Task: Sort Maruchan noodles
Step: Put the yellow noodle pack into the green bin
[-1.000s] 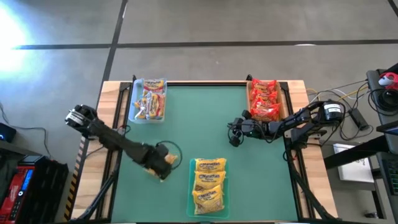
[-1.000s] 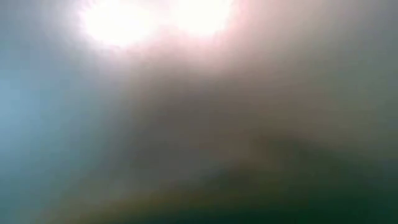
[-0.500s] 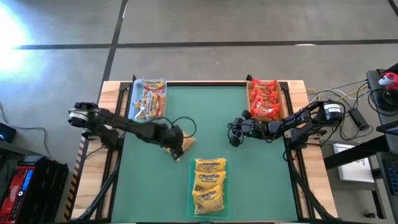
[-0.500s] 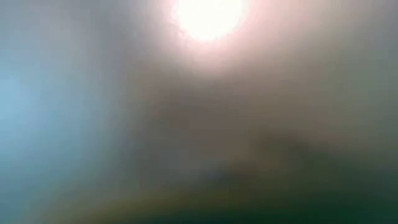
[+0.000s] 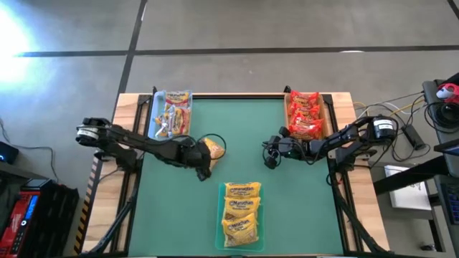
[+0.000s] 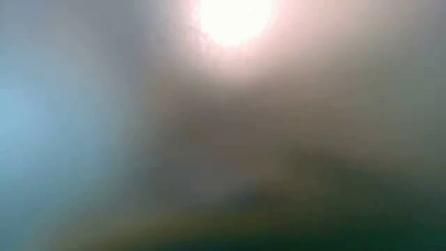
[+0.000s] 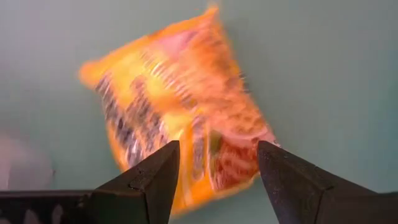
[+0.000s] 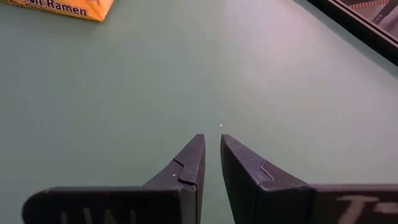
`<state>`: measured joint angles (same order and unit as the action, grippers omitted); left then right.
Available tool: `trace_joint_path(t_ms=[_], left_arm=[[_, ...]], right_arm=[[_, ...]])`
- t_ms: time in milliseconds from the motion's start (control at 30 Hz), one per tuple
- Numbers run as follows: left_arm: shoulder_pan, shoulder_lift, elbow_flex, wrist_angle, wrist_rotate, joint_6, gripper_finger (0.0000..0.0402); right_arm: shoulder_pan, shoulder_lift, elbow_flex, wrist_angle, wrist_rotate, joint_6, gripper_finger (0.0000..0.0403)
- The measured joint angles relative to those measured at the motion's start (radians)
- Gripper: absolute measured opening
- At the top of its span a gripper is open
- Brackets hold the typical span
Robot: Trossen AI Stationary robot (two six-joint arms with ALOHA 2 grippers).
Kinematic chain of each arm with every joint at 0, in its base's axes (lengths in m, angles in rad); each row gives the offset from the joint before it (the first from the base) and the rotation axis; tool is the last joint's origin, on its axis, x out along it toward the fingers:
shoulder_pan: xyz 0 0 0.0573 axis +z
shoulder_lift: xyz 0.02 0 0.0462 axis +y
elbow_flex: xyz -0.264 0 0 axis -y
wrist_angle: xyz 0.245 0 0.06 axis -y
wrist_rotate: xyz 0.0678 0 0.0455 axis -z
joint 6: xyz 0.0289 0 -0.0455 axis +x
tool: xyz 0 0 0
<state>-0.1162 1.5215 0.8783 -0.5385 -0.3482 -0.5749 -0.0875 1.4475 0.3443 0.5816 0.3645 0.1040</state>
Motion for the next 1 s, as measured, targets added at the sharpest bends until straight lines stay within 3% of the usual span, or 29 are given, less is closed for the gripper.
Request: trace_joint_path(t_ms=[133, 367, 733, 933, 1000], left_arm=[[0.003, -0.003, 0.049, -0.134, -0.006, -0.318, 0.0199], [0.015, 0.023, 0.062, -0.063, -0.085, -0.637, 0.0199], [0.020, 0.098, 0.062, -0.033, -0.081, -0.865, 0.0199], [0.033, 0.139, 0.062, -0.046, -0.089, -0.866, 0.0199], [0.040, 0.146, 0.062, -0.044, -0.093, -0.800, 0.0199]], right_arm=[[0.000, 0.000, 0.000, 0.000, 0.000, 0.000, 0.0043], [0.000, 0.000, 0.000, 0.000, 0.000, 0.000, 0.0043], [0.000, 0.000, 0.000, 0.001, 0.000, 0.000, 0.0043], [0.000, 0.000, 0.000, 0.000, 0.000, 0.000, 0.0043], [0.000, 0.000, 0.000, 0.000, 0.000, 0.000, 0.0043]])
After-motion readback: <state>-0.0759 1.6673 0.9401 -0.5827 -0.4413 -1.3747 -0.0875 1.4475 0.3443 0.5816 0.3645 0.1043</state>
